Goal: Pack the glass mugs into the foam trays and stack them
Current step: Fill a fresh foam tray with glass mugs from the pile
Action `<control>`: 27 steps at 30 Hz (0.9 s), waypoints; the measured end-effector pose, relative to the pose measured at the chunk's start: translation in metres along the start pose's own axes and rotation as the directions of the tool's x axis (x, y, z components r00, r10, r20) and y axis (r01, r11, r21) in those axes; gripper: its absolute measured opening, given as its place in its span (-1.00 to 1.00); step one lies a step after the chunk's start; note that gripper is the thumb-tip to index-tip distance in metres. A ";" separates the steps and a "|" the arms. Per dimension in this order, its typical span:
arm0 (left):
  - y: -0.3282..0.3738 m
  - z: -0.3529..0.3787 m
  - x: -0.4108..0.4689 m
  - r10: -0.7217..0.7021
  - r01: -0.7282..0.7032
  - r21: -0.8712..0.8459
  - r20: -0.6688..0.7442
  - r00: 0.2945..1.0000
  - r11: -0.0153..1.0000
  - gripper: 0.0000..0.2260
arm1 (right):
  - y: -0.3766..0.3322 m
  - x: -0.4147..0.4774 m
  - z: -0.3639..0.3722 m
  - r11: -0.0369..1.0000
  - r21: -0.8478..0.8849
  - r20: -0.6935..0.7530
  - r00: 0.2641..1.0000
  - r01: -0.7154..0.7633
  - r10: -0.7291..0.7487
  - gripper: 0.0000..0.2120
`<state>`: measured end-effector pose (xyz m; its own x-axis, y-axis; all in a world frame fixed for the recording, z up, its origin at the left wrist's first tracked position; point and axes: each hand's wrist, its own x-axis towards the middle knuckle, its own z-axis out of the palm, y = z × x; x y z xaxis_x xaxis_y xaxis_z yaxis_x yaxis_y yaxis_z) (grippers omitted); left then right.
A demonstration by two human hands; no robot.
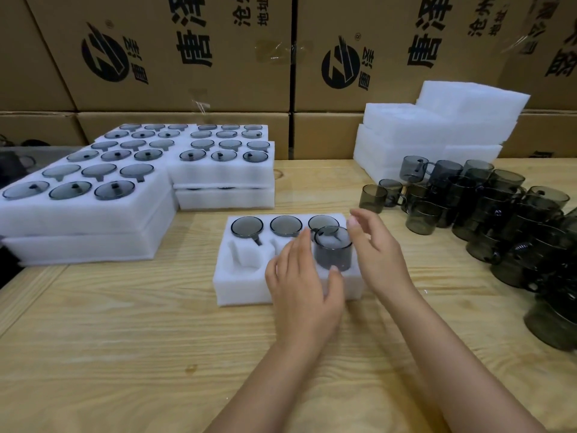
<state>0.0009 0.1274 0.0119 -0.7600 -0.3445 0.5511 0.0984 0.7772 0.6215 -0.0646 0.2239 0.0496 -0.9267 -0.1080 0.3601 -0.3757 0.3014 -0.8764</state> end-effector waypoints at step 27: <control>0.004 0.013 0.055 -0.154 0.017 0.289 0.460 0.875 0.957 -0.35 | 0.026 0.053 0.033 0.605 -0.791 0.358 0.870 0.089 0.339 -0.38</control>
<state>-0.0491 0.1183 0.0376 -0.9751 -0.1788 0.1308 -0.1038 0.8903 0.4434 -0.1239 0.1945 0.0358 -0.9387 -0.3304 -0.0985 -0.2988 0.9222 -0.2456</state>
